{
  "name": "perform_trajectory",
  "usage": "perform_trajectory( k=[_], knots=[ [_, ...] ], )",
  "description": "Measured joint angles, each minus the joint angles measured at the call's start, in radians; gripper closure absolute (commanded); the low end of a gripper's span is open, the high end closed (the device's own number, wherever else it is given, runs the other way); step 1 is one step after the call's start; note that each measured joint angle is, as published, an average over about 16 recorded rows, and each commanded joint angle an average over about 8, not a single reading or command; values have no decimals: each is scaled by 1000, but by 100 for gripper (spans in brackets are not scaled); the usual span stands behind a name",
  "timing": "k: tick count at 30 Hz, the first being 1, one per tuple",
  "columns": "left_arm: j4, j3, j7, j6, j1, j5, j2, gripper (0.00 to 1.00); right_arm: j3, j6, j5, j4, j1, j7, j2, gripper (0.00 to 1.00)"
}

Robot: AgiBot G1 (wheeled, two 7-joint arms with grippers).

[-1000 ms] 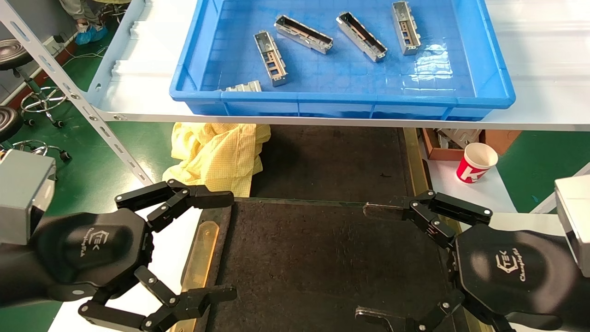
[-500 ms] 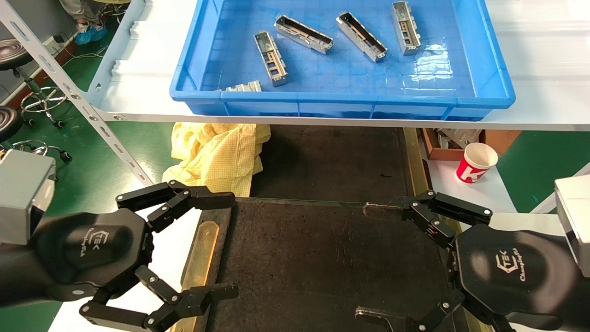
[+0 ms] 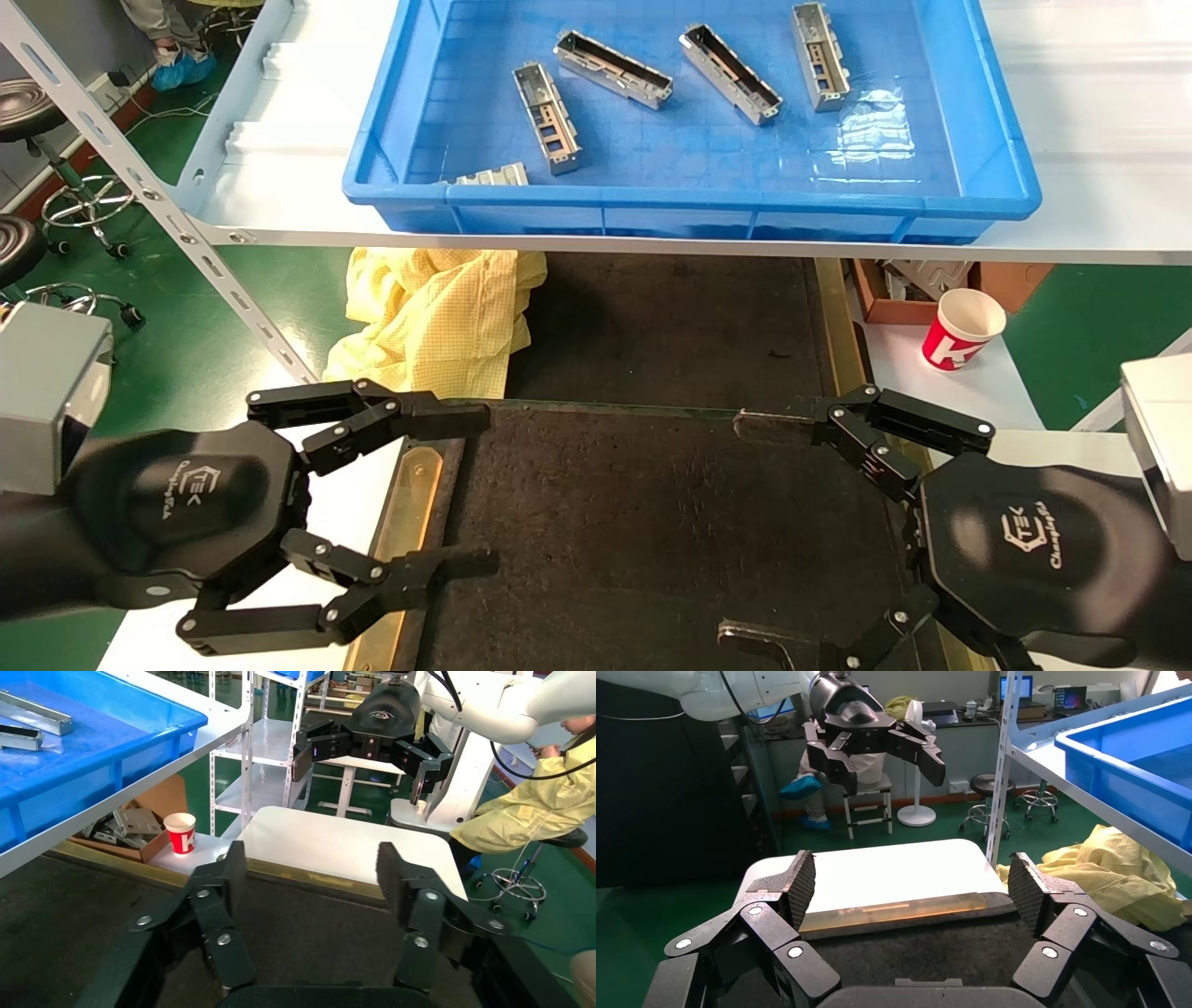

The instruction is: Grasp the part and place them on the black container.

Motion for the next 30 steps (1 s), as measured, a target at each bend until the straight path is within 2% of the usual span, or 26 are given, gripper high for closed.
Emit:
perform_trajectory(
  k=[30],
  knots=[
    [0,0,0,0,0,0,0,100,0,0,0,0,0,0,0,0]
  ],
)
